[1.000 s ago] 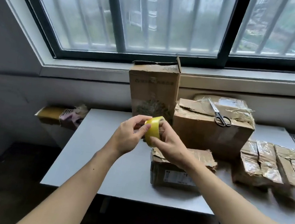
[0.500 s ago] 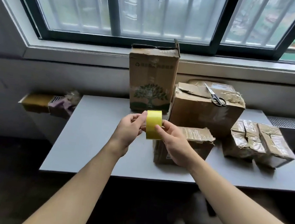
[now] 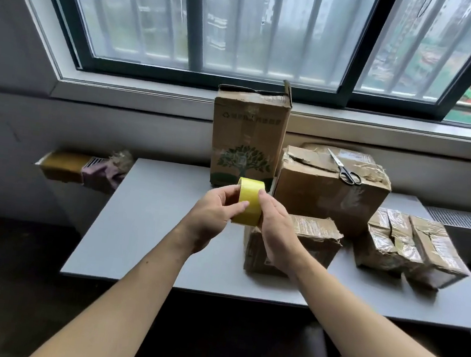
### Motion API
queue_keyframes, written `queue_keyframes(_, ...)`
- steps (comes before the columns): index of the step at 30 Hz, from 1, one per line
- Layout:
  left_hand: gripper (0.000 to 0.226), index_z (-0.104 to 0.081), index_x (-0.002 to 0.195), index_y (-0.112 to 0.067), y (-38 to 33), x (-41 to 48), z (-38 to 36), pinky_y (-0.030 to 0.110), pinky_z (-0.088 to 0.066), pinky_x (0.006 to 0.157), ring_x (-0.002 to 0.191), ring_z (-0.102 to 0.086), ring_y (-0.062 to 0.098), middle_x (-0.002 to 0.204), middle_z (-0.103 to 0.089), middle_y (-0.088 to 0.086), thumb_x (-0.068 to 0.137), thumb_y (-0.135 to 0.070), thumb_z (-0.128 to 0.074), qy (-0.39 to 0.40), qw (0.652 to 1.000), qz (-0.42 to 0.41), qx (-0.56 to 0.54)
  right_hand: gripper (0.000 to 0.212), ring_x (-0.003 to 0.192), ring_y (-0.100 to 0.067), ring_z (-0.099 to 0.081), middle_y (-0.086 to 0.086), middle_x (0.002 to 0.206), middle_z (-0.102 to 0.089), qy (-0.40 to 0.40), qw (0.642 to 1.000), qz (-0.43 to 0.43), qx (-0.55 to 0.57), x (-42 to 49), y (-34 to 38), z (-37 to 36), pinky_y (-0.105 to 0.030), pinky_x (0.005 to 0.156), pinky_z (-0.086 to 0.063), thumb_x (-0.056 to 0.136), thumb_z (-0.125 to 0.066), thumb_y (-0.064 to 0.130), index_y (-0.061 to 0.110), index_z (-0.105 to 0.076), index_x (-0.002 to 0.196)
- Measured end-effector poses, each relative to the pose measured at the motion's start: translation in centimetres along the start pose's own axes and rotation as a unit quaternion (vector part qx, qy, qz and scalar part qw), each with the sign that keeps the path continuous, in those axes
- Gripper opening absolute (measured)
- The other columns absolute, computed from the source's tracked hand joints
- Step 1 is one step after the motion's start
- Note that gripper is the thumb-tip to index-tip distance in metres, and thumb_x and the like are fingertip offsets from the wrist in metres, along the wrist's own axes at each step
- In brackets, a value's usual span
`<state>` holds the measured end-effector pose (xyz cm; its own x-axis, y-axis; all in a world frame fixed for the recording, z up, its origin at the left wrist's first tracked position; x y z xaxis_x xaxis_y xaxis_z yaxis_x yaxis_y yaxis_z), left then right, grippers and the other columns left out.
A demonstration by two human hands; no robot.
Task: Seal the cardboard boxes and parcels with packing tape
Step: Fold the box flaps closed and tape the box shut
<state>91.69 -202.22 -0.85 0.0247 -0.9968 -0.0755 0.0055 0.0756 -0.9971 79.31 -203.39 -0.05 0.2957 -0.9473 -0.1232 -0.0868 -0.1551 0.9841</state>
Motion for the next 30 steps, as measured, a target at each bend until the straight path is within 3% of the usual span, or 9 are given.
queue_keyframes(4, 0.033, -0.060, 0.133, -0.012, -0.1, 0.2, 0.1, 0.038, -0.049, 0.104, 0.117, -0.063, 0.025, 0.122, -0.070, 0.006, 0.100, -0.013, -0.055, 0.000, 1.000, -0.008, -0.023, 0.035, 0.091, -0.015, -0.059, -0.006, 0.096, -0.066, -0.002, 1.000, 0.017, 0.007, 0.4, 0.7, -0.1, -0.030, 0.084, -0.047, 0.108, -0.035, 0.021, 0.015, -0.067, 0.098)
queue_keyframes(8, 0.034, -0.060, 0.134, -0.012, -0.7, 0.5, 0.0, 0.035, -0.049, 0.105, 0.118, -0.063, 0.022, 0.122, -0.070, 0.004, 0.100, -0.011, -0.055, 0.009, 1.000, -0.008, -0.021, 0.028, 0.087, -0.017, -0.052, -0.008, 0.092, -0.058, -0.035, 0.999, -0.020, 0.024, 0.7, 0.9, 0.2, -0.031, 0.077, -0.042, 0.105, -0.037, 0.020, 0.017, -0.060, 0.089)
queue_keyframes(11, 0.034, -0.060, 0.133, -0.013, -0.7, 0.6, 0.2, 0.036, -0.048, 0.105, 0.118, -0.063, 0.022, 0.121, -0.070, 0.004, 0.100, -0.011, -0.056, 0.004, 1.000, -0.003, -0.029, 0.027, 0.092, -0.022, -0.052, -0.016, 0.101, -0.059, -0.025, 0.999, -0.039, 0.028, 1.1, 0.6, 0.3, -0.035, 0.083, -0.042, 0.103, -0.037, 0.019, 0.013, -0.061, 0.092)
queue_keyframes(14, 0.032, -0.062, 0.129, -0.016, -0.8, 0.7, 0.2, 0.037, -0.047, 0.106, 0.118, -0.063, 0.022, 0.121, -0.070, 0.005, 0.098, -0.009, -0.058, 0.008, 1.000, -0.003, -0.025, 0.035, 0.087, -0.018, -0.065, -0.011, 0.095, -0.072, -0.015, 0.998, -0.040, 0.055, 1.4, 1.1, 0.3, -0.032, 0.085, -0.050, 0.107, -0.038, 0.028, 0.013, -0.067, 0.095)
queue_keyframes(17, 0.031, -0.063, 0.128, -0.014, -0.9, 0.7, -0.1, 0.035, -0.049, 0.104, 0.116, -0.064, 0.022, 0.120, -0.071, 0.006, 0.098, -0.006, -0.057, 0.006, 1.000, -0.004, -0.018, 0.035, 0.094, -0.021, -0.063, -0.017, 0.108, -0.071, -0.021, 0.999, -0.029, 0.016, 1.5, 1.2, 0.3, -0.043, 0.093, -0.050, 0.104, -0.044, 0.037, 0.013, -0.069, 0.099)
queue_keyframes(21, 0.025, -0.067, 0.123, -0.015, -0.8, 0.8, -0.3, 0.038, -0.051, 0.101, 0.113, -0.064, 0.024, 0.115, -0.071, 0.005, 0.099, -0.020, -0.060, -0.026, 1.000, -0.011, 0.008, 0.033, 0.096, -0.022, -0.055, -0.023, 0.110, -0.062, -0.006, 1.000, -0.021, 0.012, 0.7, 1.2, 0.3, -0.035, 0.083, -0.046, 0.105, -0.039, 0.023, 0.003, -0.064, 0.114)
queue_keyframes(24, 0.023, -0.069, 0.116, -0.018, -0.5, 0.8, -0.4, 0.037, -0.053, 0.097, 0.111, -0.063, 0.025, 0.113, -0.071, 0.006, 0.098, -0.029, -0.061, -0.046, 0.999, 0.000, 0.006, 0.027, 0.089, -0.017, -0.053, -0.012, 0.098, -0.059, 0.009, 1.000, -0.025, 0.015, 0.2, 0.9, 0.3, -0.026, 0.075, -0.046, 0.105, -0.036, 0.016, 0.007, -0.062, 0.105)
queue_keyframes(28, 0.029, -0.070, 0.114, -0.016, -0.1, 0.6, -0.3, 0.042, -0.054, 0.097, 0.112, -0.062, 0.027, 0.115, -0.069, 0.009, 0.095, -0.038, -0.062, -0.088, 0.996, 0.026, -0.006, 0.024, 0.095, -0.022, -0.046, -0.012, 0.098, -0.054, 0.016, 0.999, -0.030, 0.004, -0.1, 0.2, -0.4, -0.036, 0.086, -0.039, 0.101, -0.038, 0.020, 0.006, -0.058, 0.100)
queue_keyframes(30, 0.031, -0.070, 0.114, -0.016, 0.0, 0.5, -0.2, 0.041, -0.055, 0.096, 0.112, -0.063, 0.029, 0.115, -0.069, 0.009, 0.095, -0.039, -0.063, -0.089, 0.995, 0.034, -0.010, 0.037, 0.096, -0.023, -0.046, -0.011, 0.099, -0.054, 0.015, 1.000, -0.026, 0.006, -0.2, 0.0, -0.7, -0.038, 0.088, -0.038, 0.087, -0.044, 0.027, 0.000, -0.058, 0.107)
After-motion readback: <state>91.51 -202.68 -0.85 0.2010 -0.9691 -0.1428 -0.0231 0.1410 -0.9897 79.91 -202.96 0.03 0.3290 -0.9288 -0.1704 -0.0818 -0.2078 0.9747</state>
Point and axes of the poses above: each hand's wrist, its own x-axis towards the middle knuckle, its own z-axis out of the back of the hand, y = z × x, the point moved 5 cm from there along x, towards the middle knuckle
